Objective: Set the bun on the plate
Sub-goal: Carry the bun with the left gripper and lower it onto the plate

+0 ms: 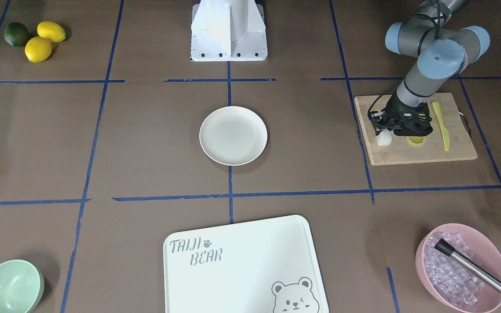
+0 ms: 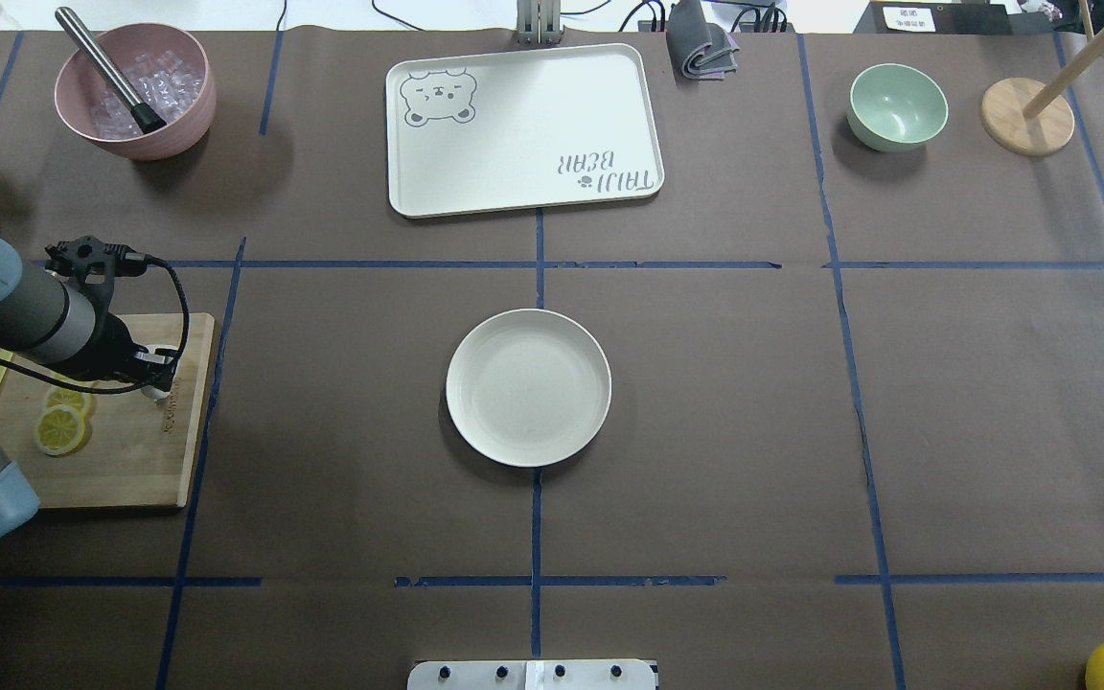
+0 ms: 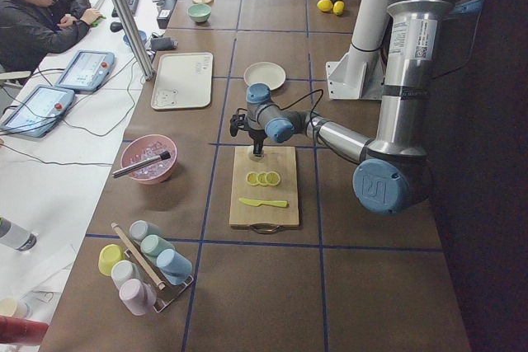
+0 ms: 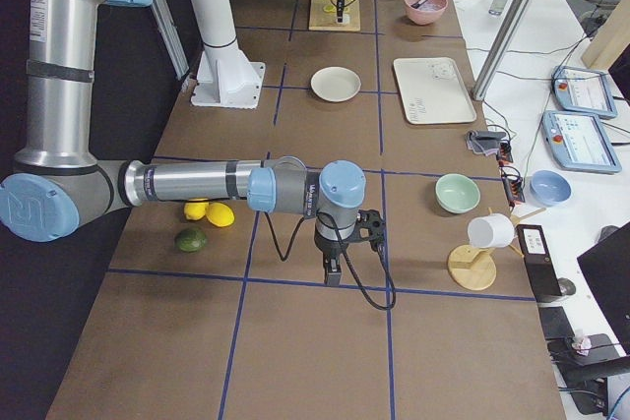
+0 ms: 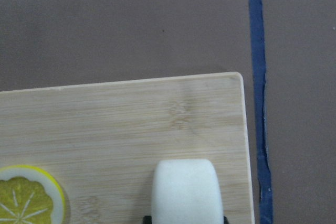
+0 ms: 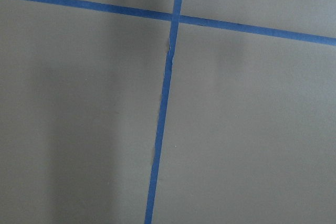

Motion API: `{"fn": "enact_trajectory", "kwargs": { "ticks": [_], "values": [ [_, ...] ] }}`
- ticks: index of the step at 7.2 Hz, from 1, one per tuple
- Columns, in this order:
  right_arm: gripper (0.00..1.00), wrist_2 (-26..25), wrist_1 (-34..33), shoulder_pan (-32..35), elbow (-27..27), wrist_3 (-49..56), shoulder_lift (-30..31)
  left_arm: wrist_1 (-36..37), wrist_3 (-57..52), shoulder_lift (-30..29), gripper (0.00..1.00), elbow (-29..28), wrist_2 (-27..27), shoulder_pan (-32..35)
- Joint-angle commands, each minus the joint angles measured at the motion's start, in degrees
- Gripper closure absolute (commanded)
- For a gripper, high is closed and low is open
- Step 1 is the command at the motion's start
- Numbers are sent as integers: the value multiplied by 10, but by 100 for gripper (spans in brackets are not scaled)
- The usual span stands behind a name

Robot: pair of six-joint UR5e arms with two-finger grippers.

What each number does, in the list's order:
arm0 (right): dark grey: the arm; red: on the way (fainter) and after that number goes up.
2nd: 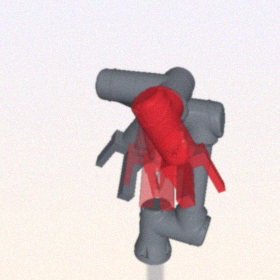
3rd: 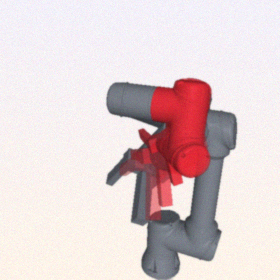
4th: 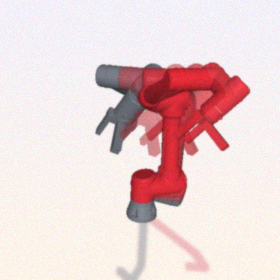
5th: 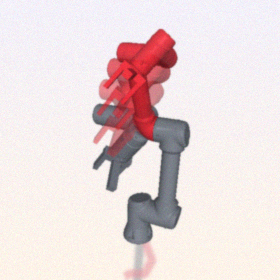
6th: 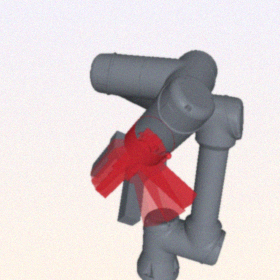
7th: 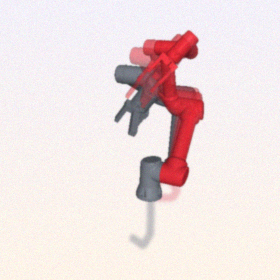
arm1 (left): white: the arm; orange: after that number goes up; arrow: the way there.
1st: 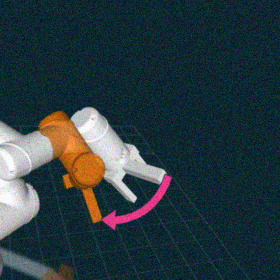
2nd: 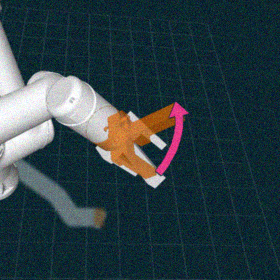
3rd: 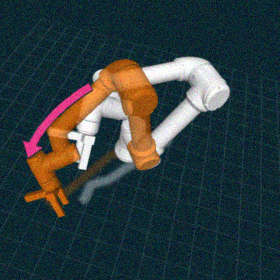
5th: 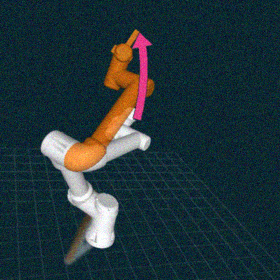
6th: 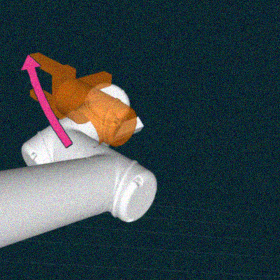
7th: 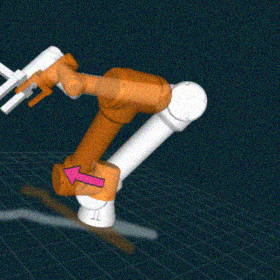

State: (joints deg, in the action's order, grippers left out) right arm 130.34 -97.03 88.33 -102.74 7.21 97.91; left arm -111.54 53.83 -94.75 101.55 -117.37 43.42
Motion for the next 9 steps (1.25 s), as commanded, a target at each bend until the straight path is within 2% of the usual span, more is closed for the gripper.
{"fn": "enact_trajectory", "kwargs": {
  "ticks": [1, 3, 4, 6, 7, 8, 9],
  "values": [
    [0, 0, 0, 0, 0, 1, 0, 44, 7, -46, 84, 14, -1, 1],
    [0, 0, 0, 0, 0, 0, 0, 181, 52, -177, 83, 16, -2, -24],
    [0, 0, 0, 0, 0, 0, 0, 196, 112, -233, 83, -1, 0, -71],
    [0, 0, 0, 0, 0, 0, 0, 193, 196, -342, 83, -75, 2, -101],
    [0, 0, 0, 0, 0, 1, 3, 193, 226, -399, 82, -125, 13, -111],
    [0, 0, 0, 0, 0, 1, 4, 186, 246, -448, 81, -187, 47, -132],
    [0, 0, 0, 0, 0, 1, 4, 183, 256, -471, 80, -227, 62, -144]
  ]
}}
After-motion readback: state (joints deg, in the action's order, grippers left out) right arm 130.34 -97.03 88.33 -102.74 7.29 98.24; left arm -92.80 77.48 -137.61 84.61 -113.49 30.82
